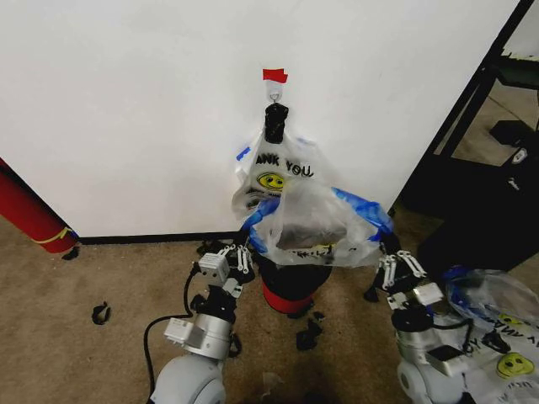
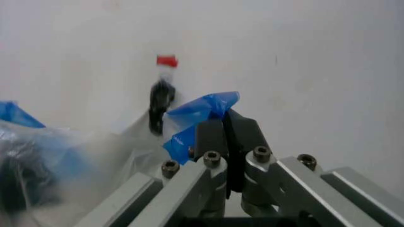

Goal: Pick up the garbage bag from the wall and place it over the trash bin.

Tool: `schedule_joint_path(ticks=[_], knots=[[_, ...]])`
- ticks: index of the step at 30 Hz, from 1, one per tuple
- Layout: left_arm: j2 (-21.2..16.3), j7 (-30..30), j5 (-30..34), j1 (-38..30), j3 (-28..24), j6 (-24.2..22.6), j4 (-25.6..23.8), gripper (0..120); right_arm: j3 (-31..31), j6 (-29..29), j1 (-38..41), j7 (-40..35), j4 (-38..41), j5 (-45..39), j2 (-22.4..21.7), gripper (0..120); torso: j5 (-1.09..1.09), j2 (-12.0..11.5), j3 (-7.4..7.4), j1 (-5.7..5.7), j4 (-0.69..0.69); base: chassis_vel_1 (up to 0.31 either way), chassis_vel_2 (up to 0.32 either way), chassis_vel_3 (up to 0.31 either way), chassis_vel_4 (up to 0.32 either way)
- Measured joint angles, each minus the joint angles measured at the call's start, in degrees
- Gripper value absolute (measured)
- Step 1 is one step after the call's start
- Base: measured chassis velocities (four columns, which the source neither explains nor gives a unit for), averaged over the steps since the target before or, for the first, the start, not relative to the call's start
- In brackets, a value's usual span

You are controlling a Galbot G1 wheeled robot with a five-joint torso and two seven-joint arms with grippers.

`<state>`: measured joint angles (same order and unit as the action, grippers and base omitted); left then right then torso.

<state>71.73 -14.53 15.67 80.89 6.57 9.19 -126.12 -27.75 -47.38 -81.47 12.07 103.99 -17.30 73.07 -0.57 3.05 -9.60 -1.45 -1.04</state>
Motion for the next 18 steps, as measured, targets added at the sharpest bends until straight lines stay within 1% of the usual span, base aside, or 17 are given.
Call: schedule_joint_path(ticks=[3, 9, 13, 18], knots=[[-0.02, -1.10, -0.97, -0.25, 0.70, -0.23, -0.10, 0, 1.04, 0.07, 1.45, 1.15, -3.19, -0.52, 1.07, 0, 0.00, 0.00, 0.00, 0.00, 0.00, 0.000, 0.000, 0.000, 0.000], [-0.72, -1.73, -1.48, 0.26, 1.08, -0.82, -1.29, 0, 2.18, 0.13, 1.66, 4.63, -4.28, -0.88, 2.16, 0, 0.00, 0.00, 0.01, 0.00, 0.00, 0.000, 0.000, 0.000, 0.000], [-0.81, -1.65, -2.92, 0.36, 0.30, -0.28, 0.60, 0, 2.63, 0.16, 1.98, 6.11, -6.04, -0.78, 2.36, 0, -0.01, 0.00, 0.01, 0.00, 0.00, 0.000, 0.000, 0.000, 0.000], [-0.58, -1.12, -3.94, -0.60, -1.97, 0.77, 5.46, 0, 3.15, 0.19, 3.83, 6.97, -10.94, -2.01, 2.30, 0, 0.00, 0.00, 0.01, 0.00, 0.00, 0.000, 0.000, 0.000, 0.000]])
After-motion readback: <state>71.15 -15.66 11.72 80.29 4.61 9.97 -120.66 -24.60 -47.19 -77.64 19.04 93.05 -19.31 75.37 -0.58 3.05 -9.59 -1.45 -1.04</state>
